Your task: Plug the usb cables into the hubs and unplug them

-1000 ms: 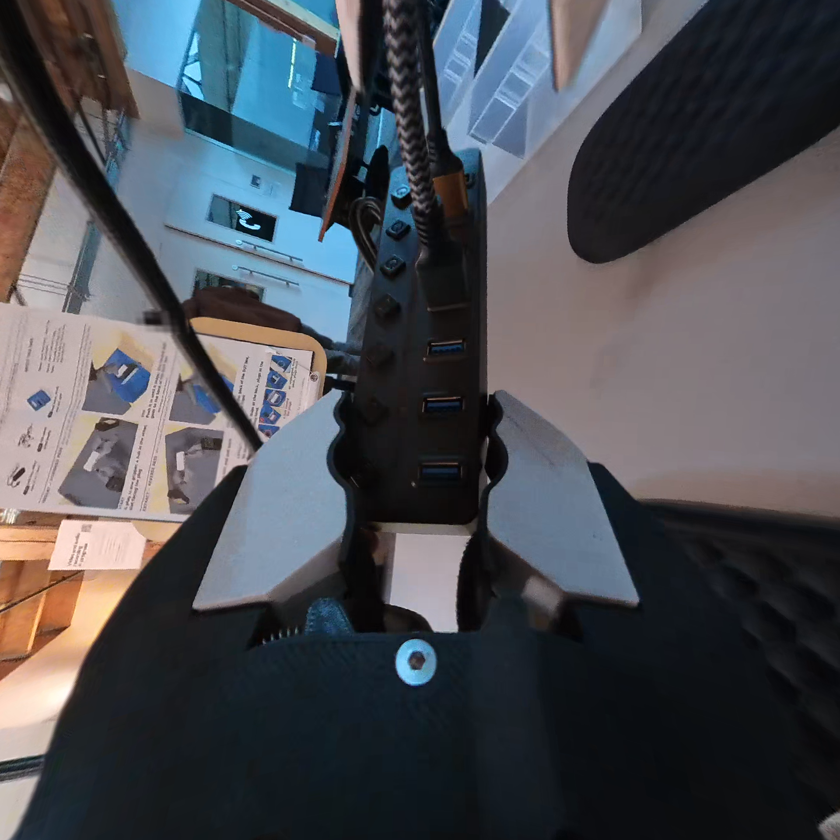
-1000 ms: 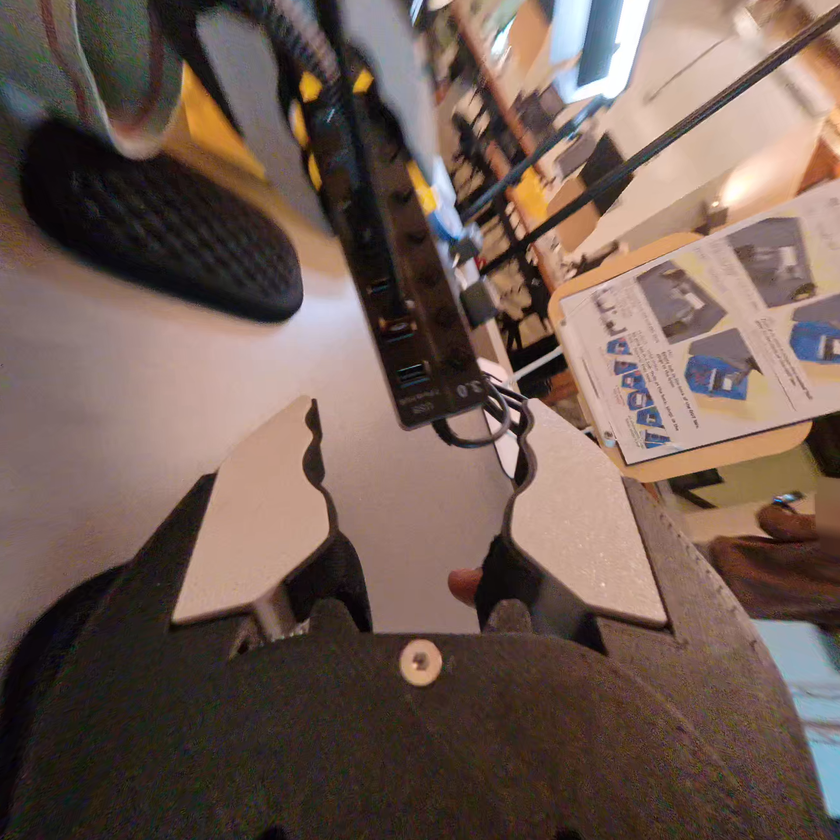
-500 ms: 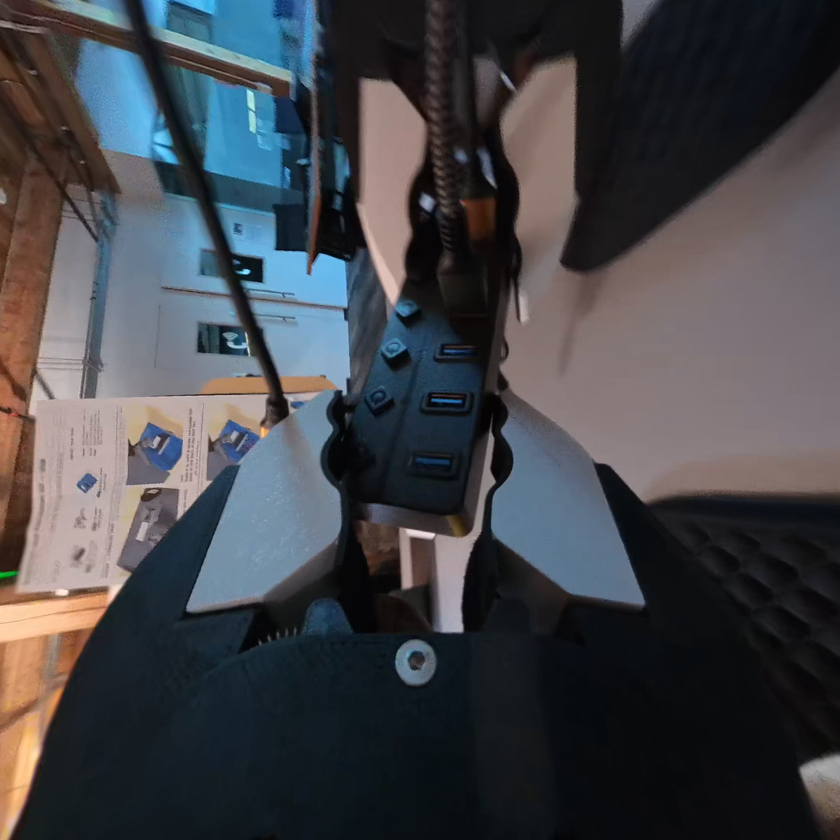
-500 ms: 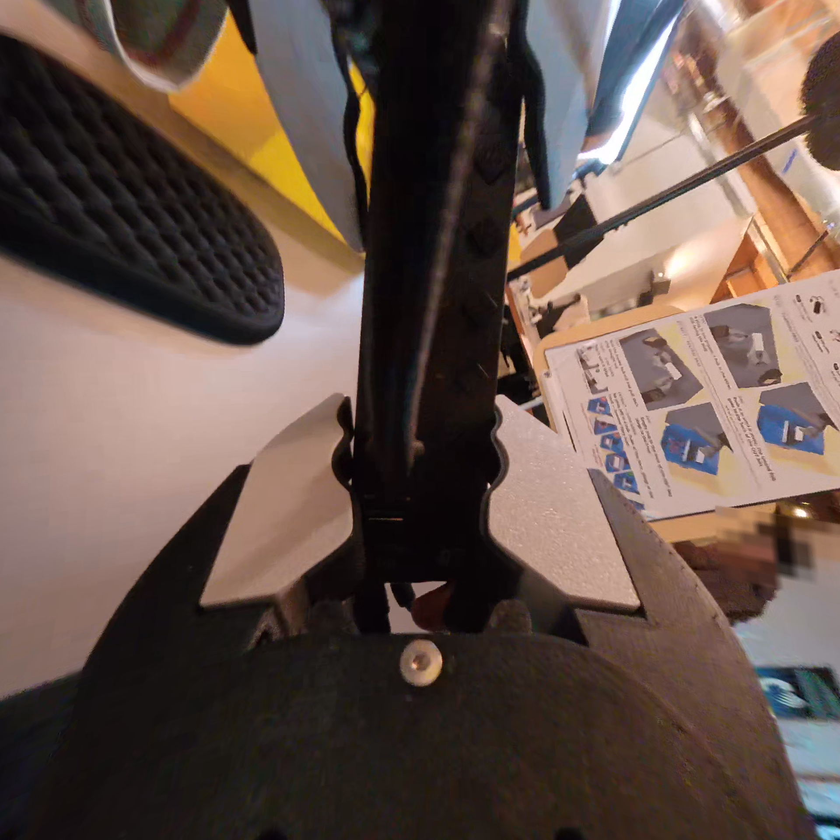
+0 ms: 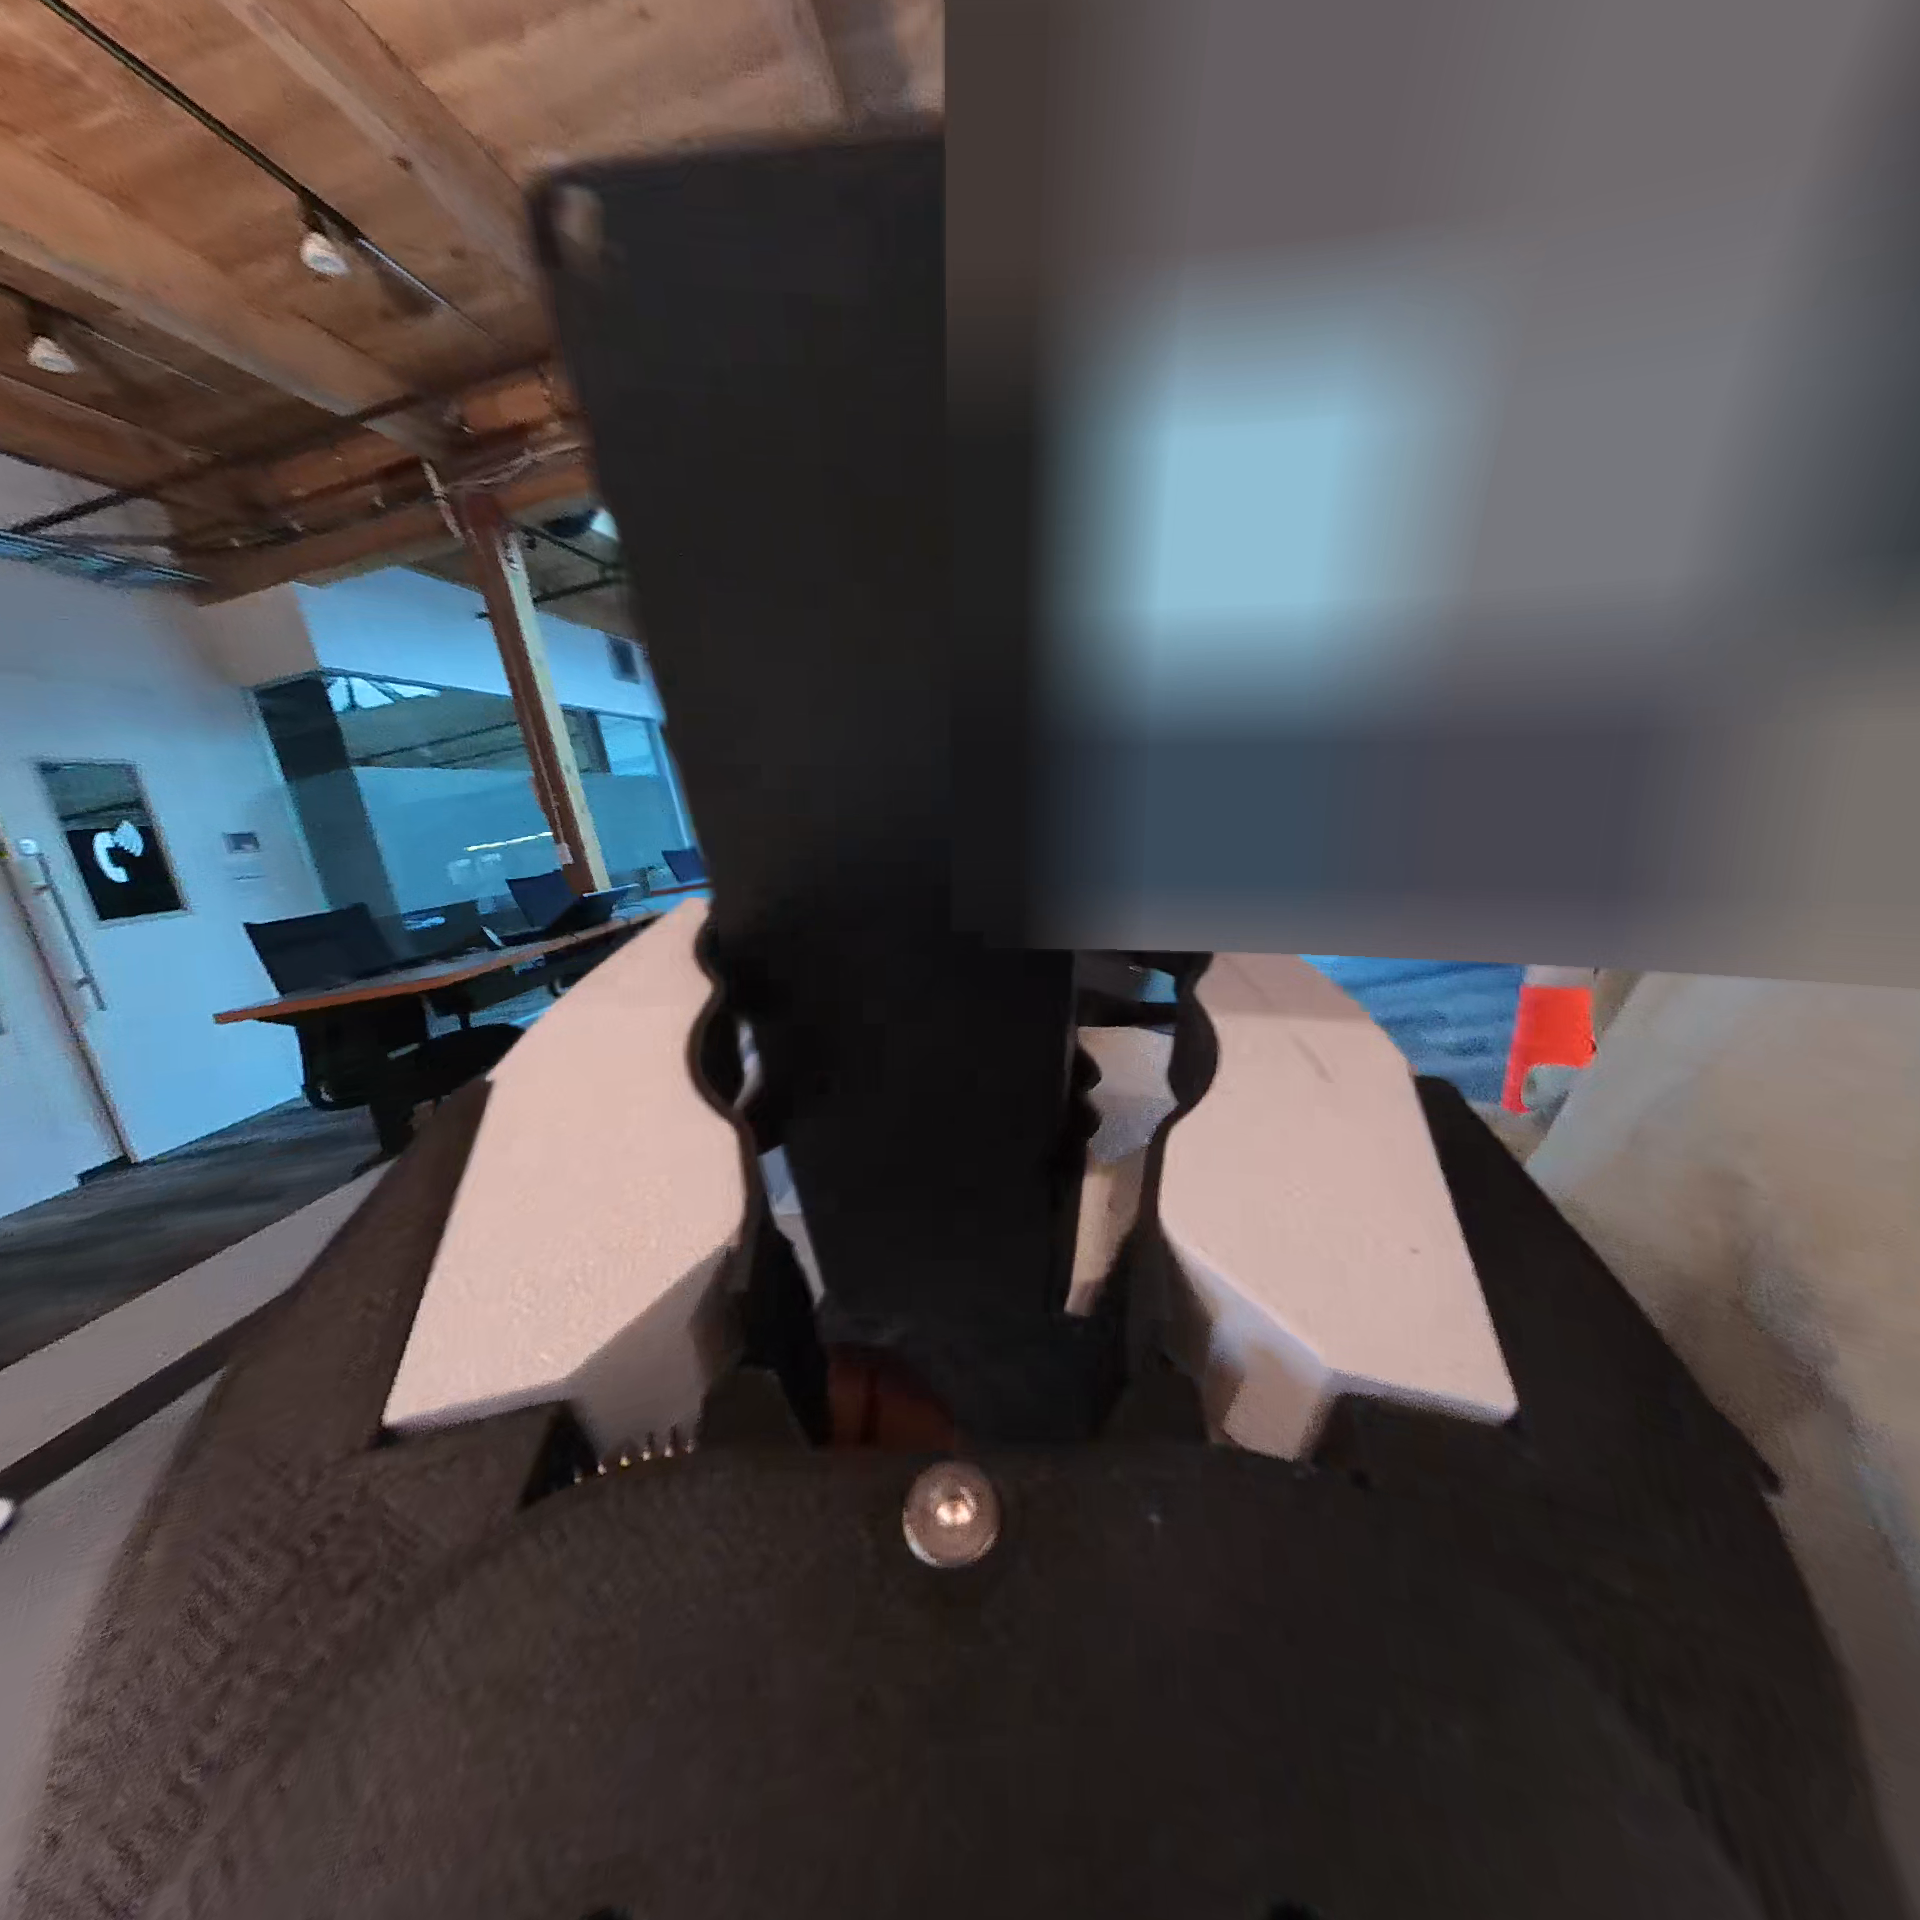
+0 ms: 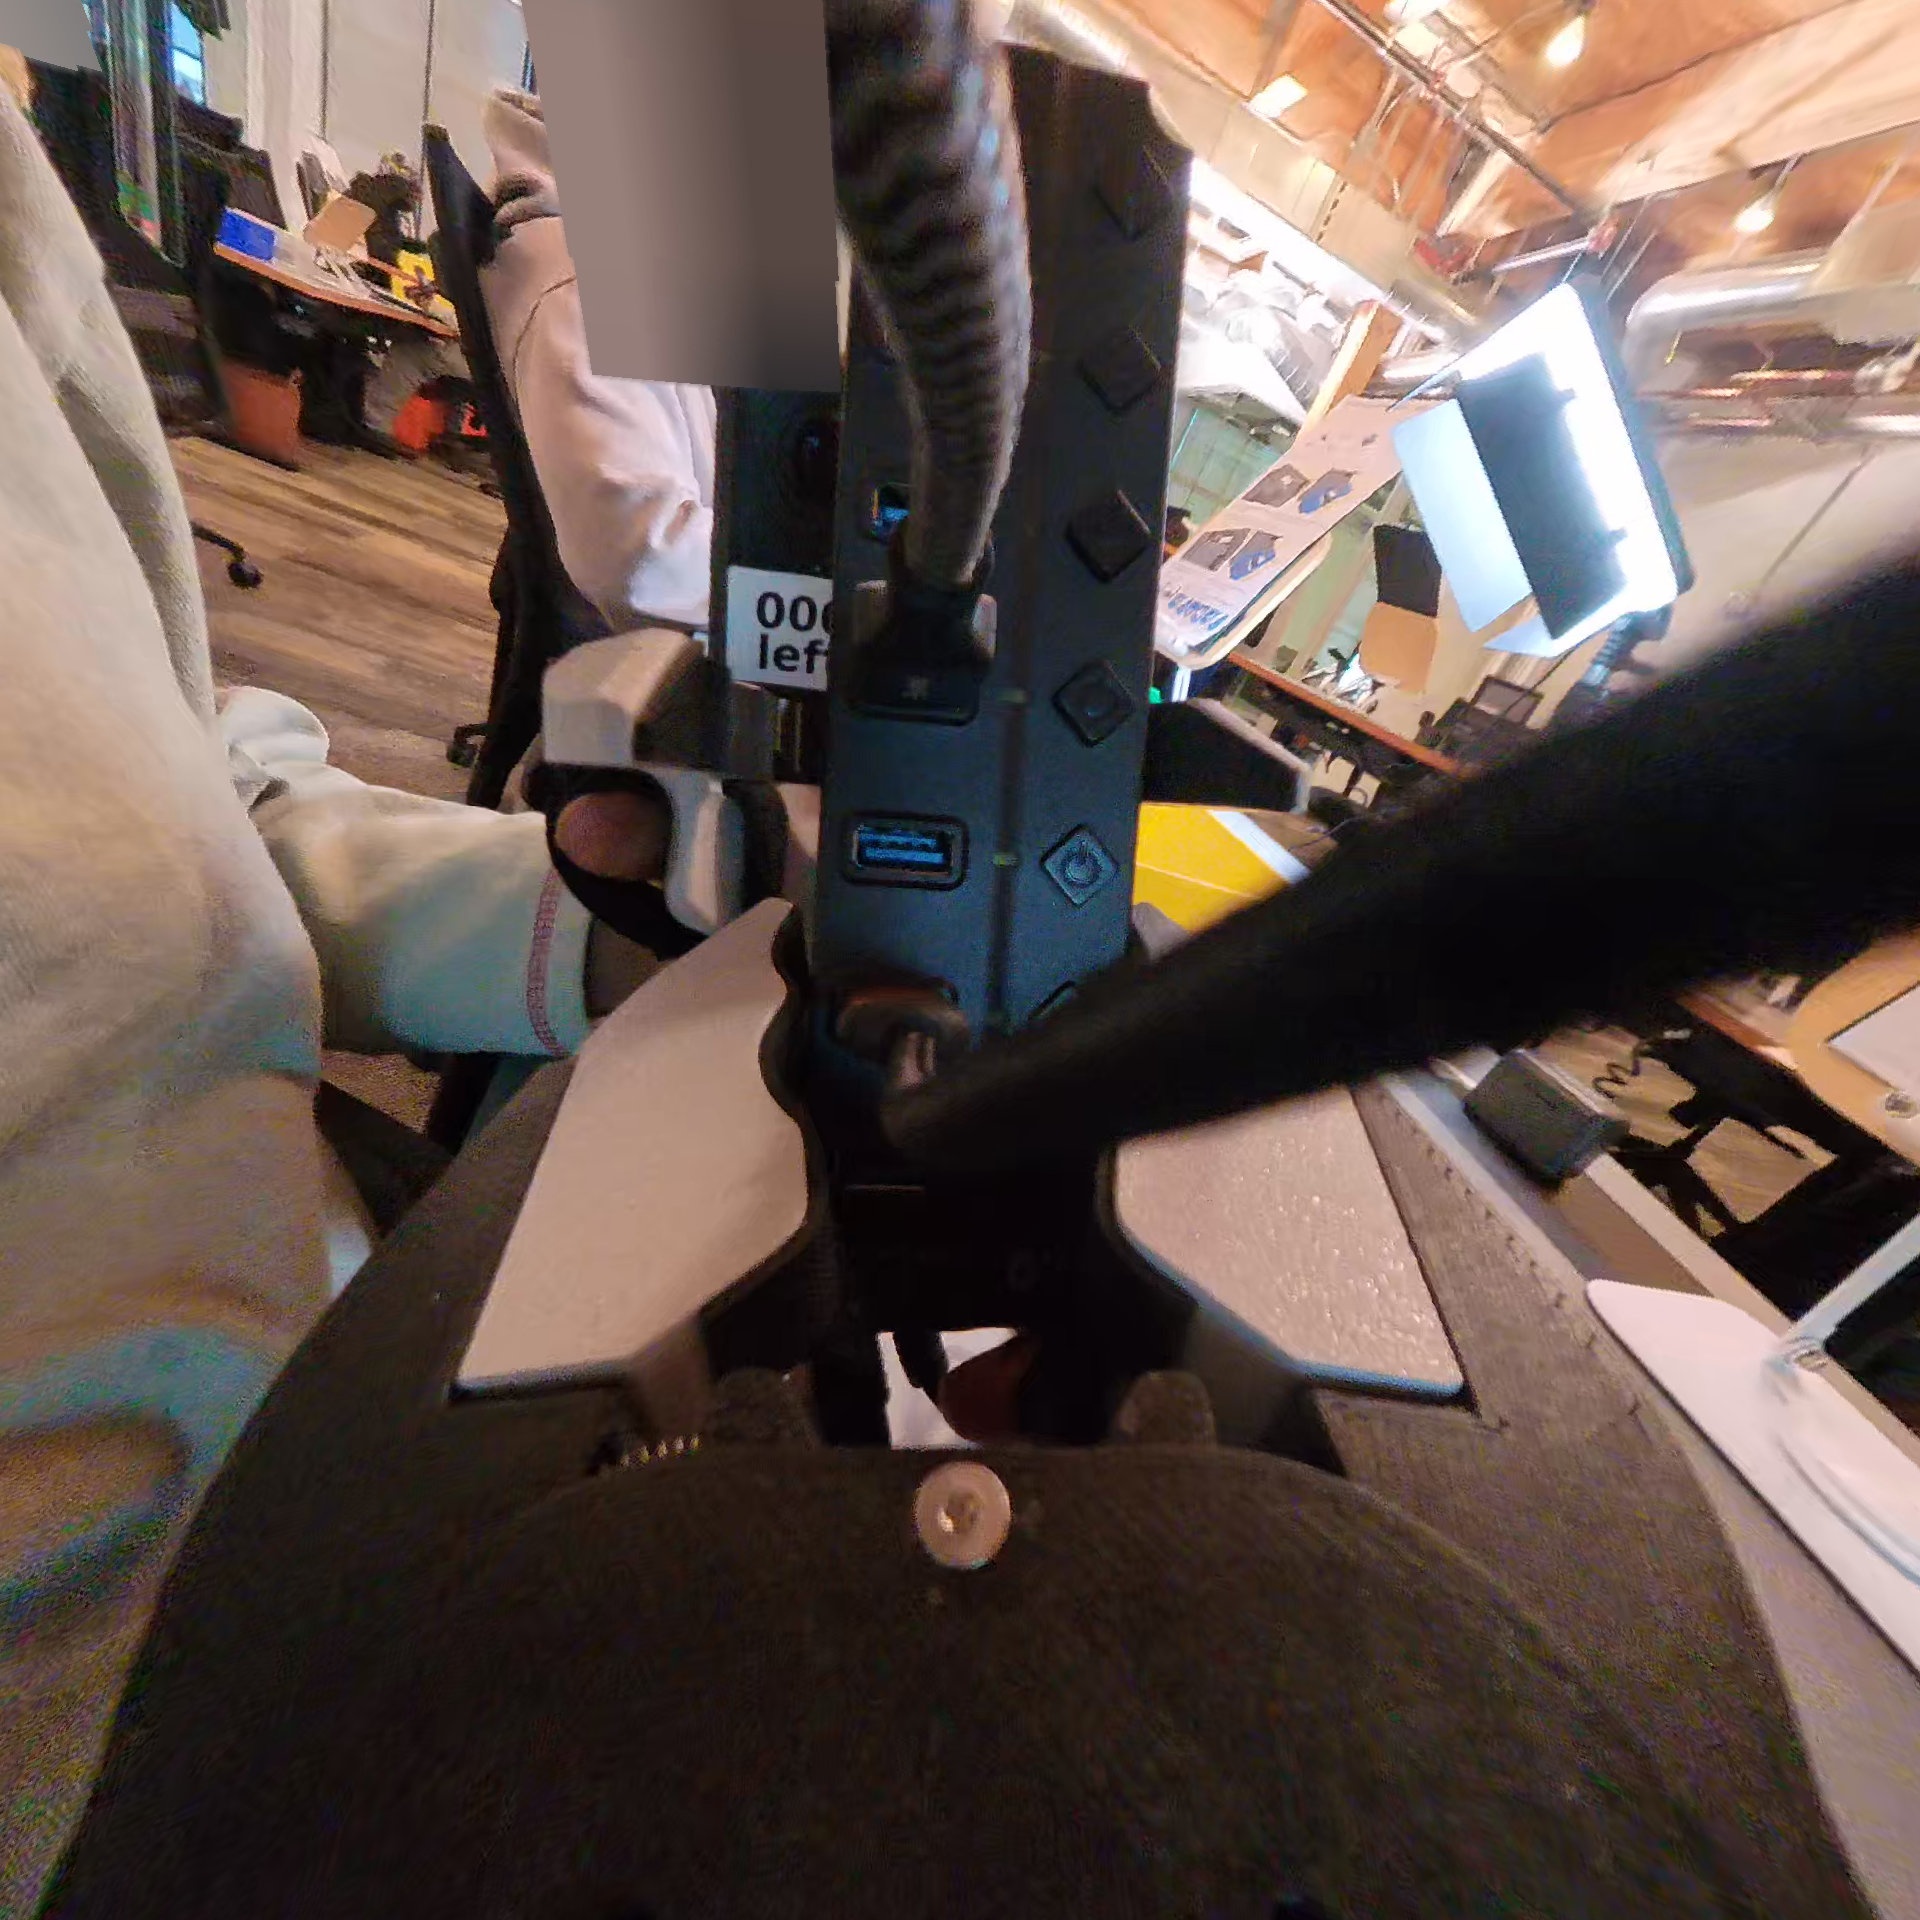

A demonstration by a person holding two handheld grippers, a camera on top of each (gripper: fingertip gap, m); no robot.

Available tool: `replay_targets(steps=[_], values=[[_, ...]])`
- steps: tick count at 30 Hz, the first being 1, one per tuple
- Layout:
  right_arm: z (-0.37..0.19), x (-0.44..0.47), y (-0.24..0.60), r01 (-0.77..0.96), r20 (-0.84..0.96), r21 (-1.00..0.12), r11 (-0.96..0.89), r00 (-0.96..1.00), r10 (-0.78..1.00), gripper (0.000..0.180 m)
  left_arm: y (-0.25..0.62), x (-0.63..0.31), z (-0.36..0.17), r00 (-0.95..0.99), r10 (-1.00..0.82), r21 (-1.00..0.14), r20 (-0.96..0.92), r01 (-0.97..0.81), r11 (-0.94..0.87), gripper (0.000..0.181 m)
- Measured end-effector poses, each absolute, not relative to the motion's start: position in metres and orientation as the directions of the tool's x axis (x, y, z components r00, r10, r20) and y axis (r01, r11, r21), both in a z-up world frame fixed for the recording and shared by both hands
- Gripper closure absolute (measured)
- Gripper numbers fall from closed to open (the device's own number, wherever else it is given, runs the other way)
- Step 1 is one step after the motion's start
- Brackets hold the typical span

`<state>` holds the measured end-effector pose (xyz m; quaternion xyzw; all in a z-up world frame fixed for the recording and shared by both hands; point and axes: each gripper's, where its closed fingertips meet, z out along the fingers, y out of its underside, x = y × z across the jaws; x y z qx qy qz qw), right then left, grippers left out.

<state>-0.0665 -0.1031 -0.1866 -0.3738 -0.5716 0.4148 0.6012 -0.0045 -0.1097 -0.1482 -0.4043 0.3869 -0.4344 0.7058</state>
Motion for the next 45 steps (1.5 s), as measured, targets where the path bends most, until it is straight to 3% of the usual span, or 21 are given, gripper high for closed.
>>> replay_targets(steps=[3, 8, 12, 16, 18, 23, 27, 29, 40, 45], values=[[-0.189, -0.07, -0.104, -0.054, 0.376, -0.925, 0.376, -0.003, 0.927, 0.122, -0.106, -0.015, -0.145, 0.352, -0.921, -0.903, -0.164, 0.323, 0.284, 0.123], [-0.181, -0.062, -0.103, -0.084, 0.269, -0.96, 0.267, -0.019, 0.963, 0.126, -0.102, -0.026, -0.148, 0.343, -0.931, -0.909, -0.124, 0.338, 0.246, 0.124], [-0.175, -0.038, -0.1, -0.142, 0.233, -0.962, 0.235, 0.03, 0.972, 0.149, -0.091, -0.04, -0.15, 0.386, -0.917, -0.918, -0.097, 0.322, 0.233, 0.124], [-0.189, -0.048, -0.103, -0.066, 0.25, -0.966, 0.251, 0.016, 0.968, 0.15, -0.09, -0.037, -0.155, 0.377, -0.921, -0.928, -0.096, 0.302, 0.22, 0.124], [-0.189, -0.051, -0.103, -0.077, 0.26, -0.962, 0.261, 0.017, 0.965, 0.163, -0.091, -0.033, -0.156, 0.371, -0.923, -0.93, -0.103, 0.292, 0.222, 0.124], [-0.176, -0.048, -0.114, -0.219, 0.303, -0.931, 0.292, -0.022, 0.953, 0.163, -0.103, -0.032, -0.149, 0.333, -0.932, -0.92, -0.144, 0.302, 0.25, 0.124], [-0.164, -0.045, -0.125, -0.313, 0.304, -0.911, 0.268, -0.071, 0.95, 0.164, -0.111, -0.022, -0.166, 0.279, -0.934, -0.949, -0.221, 0.159, 0.272, 0.106], [-0.161, -0.044, -0.13, -0.344, 0.286, -0.91, 0.232, -0.114, 0.951, 0.164, -0.115, -0.024, -0.165, 0.253, -0.937, -0.941, -0.24, 0.177, 0.289, 0.119], [-0.172, -0.045, -0.12, -0.272, 0.301, -0.923, 0.273, -0.065, 0.952, 0.164, -0.101, -0.03, -0.189, 0.298, -0.907, -0.954, -0.298, -0.063, 0.292, 0.122], [-0.178, -0.045, -0.114, -0.227, 0.316, -0.926, 0.301, -0.031, 0.948, 0.164, -0.096, -0.031, -0.196, 0.309, -0.907, -0.958, -0.286, -0.093, 0.27, 0.124]])
